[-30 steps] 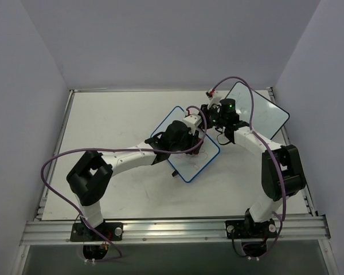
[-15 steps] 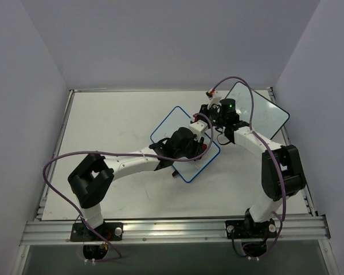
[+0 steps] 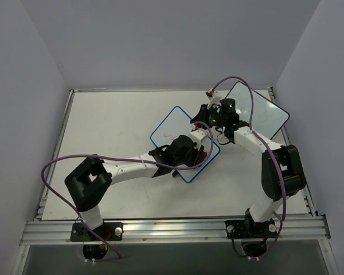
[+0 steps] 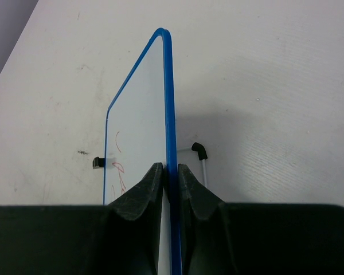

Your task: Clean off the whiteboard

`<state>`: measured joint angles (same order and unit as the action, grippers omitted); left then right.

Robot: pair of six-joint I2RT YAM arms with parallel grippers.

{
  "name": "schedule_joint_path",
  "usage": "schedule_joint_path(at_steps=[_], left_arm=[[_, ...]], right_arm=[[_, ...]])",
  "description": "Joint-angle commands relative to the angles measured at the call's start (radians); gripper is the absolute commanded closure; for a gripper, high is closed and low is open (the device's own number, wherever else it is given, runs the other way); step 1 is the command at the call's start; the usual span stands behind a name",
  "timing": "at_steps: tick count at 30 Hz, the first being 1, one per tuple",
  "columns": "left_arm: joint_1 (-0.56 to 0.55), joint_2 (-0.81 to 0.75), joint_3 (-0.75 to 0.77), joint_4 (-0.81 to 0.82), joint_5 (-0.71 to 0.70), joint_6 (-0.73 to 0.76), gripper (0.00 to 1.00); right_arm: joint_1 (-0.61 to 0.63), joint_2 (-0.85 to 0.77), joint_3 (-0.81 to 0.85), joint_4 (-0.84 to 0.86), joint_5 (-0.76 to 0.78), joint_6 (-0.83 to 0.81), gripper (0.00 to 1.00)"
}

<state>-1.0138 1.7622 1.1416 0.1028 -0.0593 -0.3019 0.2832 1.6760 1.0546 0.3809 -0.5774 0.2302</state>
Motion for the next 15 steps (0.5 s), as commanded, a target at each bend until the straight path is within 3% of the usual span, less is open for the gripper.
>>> schedule_joint_path(at_steps=[1, 8, 15], left_arm=[[-0.014, 0.002, -0.065, -0.074, 0.016, -0.003, 0.98], [-0.016, -0.044, -0.126, -0.072, 0.003, -0.005, 0.98], [-0.016, -0.032, -0.082, -0.087, 0.010, 0.029, 0.98]], right_arm=[[0.034, -0.013, 0.012, -0.023, -0.039, -0.009, 1.00], [0.039, -0.010, 0.010, -0.022, -0.038, -0.009, 1.00], [0.039, -0.013, 0.012, -0.025, -0.036, -0.009, 1.00]])
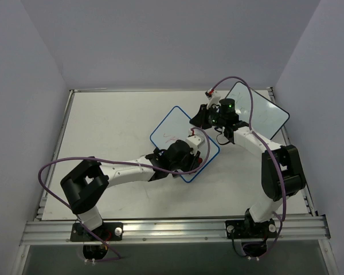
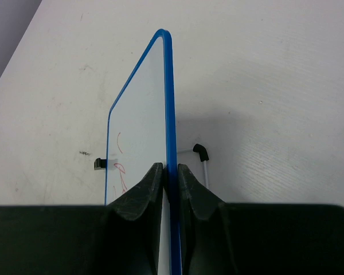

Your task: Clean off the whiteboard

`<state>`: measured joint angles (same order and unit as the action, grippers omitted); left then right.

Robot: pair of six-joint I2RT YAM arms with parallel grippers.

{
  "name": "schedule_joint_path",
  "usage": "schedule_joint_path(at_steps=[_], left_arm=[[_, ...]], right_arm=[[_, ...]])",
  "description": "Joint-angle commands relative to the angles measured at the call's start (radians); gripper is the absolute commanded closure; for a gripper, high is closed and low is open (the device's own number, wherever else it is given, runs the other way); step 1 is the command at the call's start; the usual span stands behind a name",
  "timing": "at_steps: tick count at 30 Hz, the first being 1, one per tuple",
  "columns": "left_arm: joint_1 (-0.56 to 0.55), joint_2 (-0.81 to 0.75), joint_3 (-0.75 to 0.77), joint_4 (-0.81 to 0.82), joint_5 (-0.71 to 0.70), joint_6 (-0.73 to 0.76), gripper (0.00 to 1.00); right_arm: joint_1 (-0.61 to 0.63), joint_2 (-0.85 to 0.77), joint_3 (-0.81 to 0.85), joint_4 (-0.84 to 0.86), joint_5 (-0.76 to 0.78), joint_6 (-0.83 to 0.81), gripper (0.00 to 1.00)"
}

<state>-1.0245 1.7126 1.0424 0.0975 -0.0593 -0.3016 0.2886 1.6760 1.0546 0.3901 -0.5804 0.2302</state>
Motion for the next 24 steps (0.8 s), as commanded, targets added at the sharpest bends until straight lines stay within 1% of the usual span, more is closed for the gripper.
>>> schedule_joint_path(at_steps=[1, 7, 8, 14, 24], left_arm=[[-0.005, 0.021, 0.039, -0.087, 0.015, 0.033, 0.98], [-0.008, 0.058, 0.114, -0.096, 0.035, 0.065, 0.98], [-0.009, 0.068, 0.140, -0.134, 0.036, 0.071, 0.98], [-0.011, 0.102, 0.238, -0.162, 0.036, 0.090, 0.98], [-0.011, 0.145, 0.329, -0.191, 0.006, 0.088, 0.98]], right_arm=[[0.032, -0.012, 0.012, -0.034, -0.033, -0.011, 1.00], [0.032, -0.013, 0.015, -0.042, -0.032, -0.014, 1.00], [0.032, -0.013, 0.015, -0.042, -0.032, -0.014, 1.00], [0.034, -0.010, 0.015, -0.043, -0.032, -0.014, 1.00], [0.034, -0.009, 0.015, -0.043, -0.032, -0.015, 1.00]])
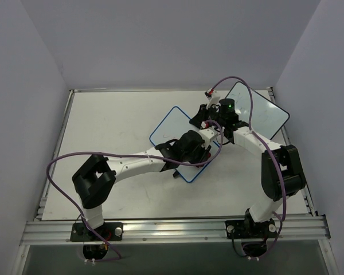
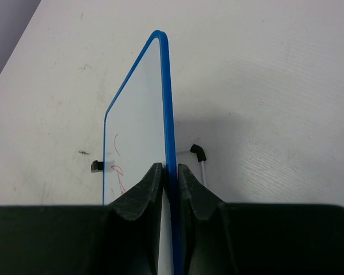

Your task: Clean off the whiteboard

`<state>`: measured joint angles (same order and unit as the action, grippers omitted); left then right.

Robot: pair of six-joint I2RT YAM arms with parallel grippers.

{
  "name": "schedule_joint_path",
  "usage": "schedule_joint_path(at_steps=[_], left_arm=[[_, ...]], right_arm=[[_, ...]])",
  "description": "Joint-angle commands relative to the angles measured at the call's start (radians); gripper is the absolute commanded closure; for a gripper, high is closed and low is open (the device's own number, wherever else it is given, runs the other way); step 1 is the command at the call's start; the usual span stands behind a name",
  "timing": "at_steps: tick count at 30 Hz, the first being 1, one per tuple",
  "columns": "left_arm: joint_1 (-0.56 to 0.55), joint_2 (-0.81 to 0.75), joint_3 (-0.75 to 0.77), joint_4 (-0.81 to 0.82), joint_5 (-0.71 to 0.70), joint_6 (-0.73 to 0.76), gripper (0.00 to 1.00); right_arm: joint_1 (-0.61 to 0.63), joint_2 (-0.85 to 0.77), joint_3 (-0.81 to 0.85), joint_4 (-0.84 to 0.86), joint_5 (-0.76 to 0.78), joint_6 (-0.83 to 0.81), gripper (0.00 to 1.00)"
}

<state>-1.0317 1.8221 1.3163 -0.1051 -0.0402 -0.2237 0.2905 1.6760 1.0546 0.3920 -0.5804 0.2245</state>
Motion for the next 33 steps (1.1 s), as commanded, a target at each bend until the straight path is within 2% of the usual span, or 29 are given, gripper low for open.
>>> schedule_joint_path(at_steps=[1, 6, 18, 33], left_arm=[[-0.002, 0.040, 0.060, 0.007, -0.015, 0.009, 0.98], [-0.004, 0.045, 0.035, 0.005, -0.023, -0.002, 0.98], [-0.011, -0.073, -0.242, 0.145, -0.013, -0.071, 0.98], [-0.039, -0.118, -0.427, 0.220, -0.043, -0.129, 0.98]], right_arm=[[0.032, -0.009, 0.015, -0.047, -0.032, -0.008, 1.00], [0.033, -0.010, 0.015, -0.048, -0.032, -0.010, 1.00], [0.039, -0.007, 0.016, -0.047, -0.029, -0.010, 1.00], [0.052, 0.004, 0.018, -0.048, -0.022, -0.014, 1.00]])
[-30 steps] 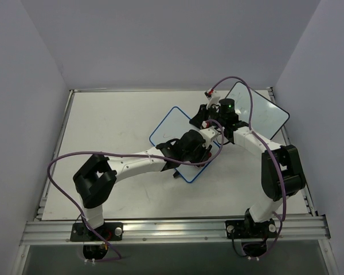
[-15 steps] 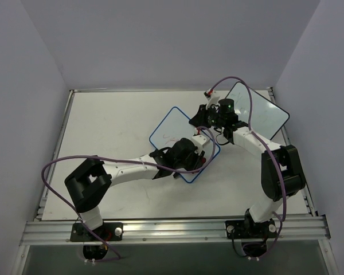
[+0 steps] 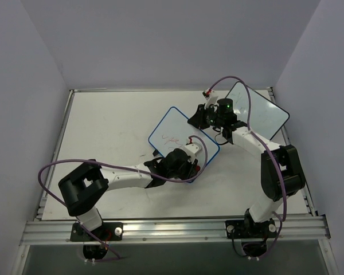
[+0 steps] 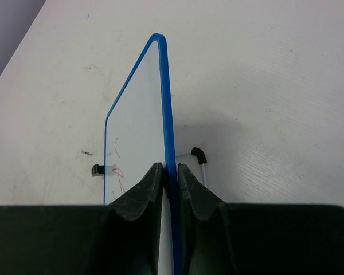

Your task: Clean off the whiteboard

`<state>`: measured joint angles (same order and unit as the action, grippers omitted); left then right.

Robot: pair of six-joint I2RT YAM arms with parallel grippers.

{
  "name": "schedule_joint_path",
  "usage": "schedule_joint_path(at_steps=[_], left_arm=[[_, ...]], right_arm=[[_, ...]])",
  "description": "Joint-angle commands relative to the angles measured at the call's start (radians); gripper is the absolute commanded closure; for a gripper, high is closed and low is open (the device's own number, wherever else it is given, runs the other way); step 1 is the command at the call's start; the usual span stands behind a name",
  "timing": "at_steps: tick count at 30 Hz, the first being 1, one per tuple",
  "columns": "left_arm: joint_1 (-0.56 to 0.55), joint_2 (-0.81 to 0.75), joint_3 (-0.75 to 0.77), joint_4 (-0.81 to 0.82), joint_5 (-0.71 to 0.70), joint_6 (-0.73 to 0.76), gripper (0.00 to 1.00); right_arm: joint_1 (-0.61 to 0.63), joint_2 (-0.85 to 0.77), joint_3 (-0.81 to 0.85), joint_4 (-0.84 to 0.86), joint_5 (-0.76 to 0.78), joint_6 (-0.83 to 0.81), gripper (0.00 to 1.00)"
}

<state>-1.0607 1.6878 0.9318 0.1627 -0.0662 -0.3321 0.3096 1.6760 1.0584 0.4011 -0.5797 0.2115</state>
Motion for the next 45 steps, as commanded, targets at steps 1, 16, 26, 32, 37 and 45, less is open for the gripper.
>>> schedule_joint_path(at_steps=[1, 16, 26, 32, 37, 45], left_arm=[[-0.012, 0.015, -0.048, -0.046, -0.018, -0.024, 0.98], [-0.016, -0.013, -0.082, -0.074, -0.024, -0.030, 0.98], [-0.016, -0.008, 0.001, -0.140, -0.052, 0.011, 0.98], [-0.016, 0.029, 0.097, -0.185, -0.057, 0.054, 0.98], [-0.016, 0.067, 0.174, -0.230, -0.057, 0.090, 0.98], [-0.015, 0.092, 0.255, -0.258, -0.069, 0.117, 0.98]], right_arm=[[0.031, 0.004, 0.012, -0.056, -0.022, 0.000, 1.00], [0.034, 0.010, 0.015, -0.058, -0.020, -0.003, 1.00], [0.033, 0.010, 0.017, -0.059, -0.022, -0.003, 1.00], [0.034, 0.011, 0.020, -0.064, -0.023, -0.006, 1.00], [0.033, 0.008, 0.022, -0.067, -0.022, -0.006, 1.00], [0.034, 0.010, 0.022, -0.070, -0.023, -0.008, 1.00]])
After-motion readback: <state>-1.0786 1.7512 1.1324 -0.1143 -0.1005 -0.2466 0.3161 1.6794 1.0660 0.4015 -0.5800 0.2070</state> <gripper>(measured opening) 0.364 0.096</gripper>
